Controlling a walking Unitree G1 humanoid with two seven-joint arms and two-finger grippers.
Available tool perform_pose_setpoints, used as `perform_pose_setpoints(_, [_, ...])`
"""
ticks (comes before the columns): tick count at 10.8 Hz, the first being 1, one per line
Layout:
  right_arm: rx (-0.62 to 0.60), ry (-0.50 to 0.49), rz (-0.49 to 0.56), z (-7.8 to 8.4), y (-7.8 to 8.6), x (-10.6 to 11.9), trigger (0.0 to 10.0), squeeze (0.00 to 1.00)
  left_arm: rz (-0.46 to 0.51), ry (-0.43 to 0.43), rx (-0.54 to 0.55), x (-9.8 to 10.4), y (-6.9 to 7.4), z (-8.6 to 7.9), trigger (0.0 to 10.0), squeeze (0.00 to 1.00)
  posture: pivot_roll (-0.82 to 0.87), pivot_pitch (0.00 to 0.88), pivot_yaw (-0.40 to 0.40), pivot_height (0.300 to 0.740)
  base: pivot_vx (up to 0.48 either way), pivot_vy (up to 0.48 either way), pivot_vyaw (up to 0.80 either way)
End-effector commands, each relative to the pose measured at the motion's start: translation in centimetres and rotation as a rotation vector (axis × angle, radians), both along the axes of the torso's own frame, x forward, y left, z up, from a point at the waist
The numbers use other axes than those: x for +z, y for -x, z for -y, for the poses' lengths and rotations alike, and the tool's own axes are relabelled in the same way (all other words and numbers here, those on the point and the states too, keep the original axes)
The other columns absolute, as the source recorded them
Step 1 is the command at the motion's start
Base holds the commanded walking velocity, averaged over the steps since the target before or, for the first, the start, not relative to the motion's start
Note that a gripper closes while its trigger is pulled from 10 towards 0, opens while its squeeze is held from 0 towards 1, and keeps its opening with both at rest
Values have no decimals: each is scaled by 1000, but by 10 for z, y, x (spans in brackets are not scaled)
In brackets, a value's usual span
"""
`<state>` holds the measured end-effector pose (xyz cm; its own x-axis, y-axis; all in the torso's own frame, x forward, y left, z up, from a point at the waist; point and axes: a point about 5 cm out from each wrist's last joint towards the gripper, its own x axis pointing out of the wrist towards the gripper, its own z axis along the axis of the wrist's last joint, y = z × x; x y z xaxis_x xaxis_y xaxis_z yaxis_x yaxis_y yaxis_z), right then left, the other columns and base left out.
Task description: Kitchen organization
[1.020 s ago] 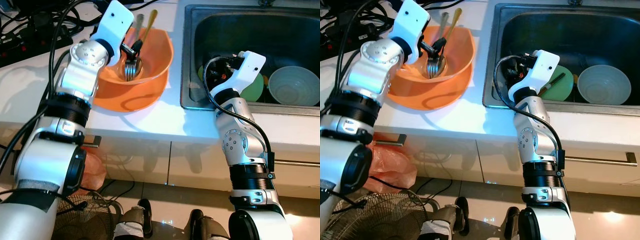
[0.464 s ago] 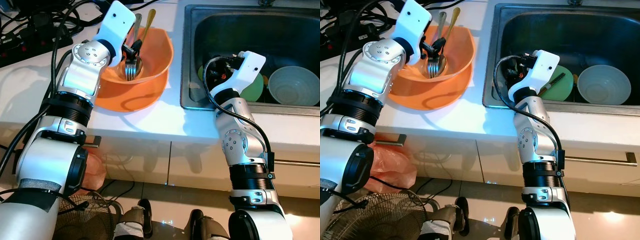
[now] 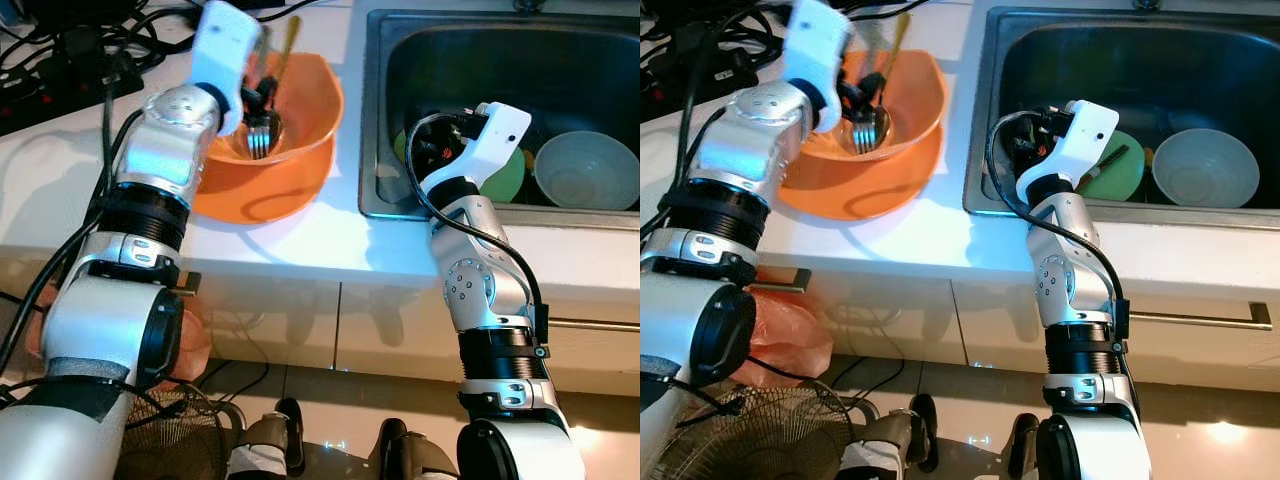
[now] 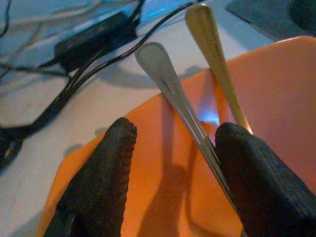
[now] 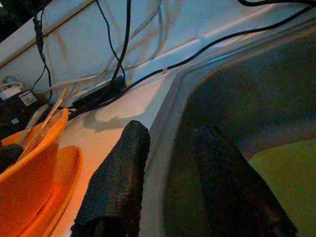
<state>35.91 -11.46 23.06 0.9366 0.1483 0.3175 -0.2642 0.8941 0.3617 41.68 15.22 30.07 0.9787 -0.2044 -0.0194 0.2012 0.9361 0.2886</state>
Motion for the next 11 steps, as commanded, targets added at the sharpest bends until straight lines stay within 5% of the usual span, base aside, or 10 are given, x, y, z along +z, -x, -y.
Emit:
perform_pose_setpoints(1, [-2,1,-41,-1,0,-9,10000,0,-46,27,33,-10,-1,-6,10000,0,102,227,103,740,0,0,0])
perform_pose_setpoints(9, [-9,-3,-38,0,-1,-8,10000,0,-148,164,-102,-4,0,8,10000,0,104,223,116,740,0,0,0])
perform_pose_setpoints(10, [-10,-4,-38,0,-1,-8,10000,0,-154,165,-102,-4,0,8,3137,0,103,224,118,740,0,0,0])
perform_pose_setpoints(11, [-11,-4,-38,0,-1,-8,10000,0,-156,163,-107,-4,0,8,0,0,102,223,117,740,0,0,0])
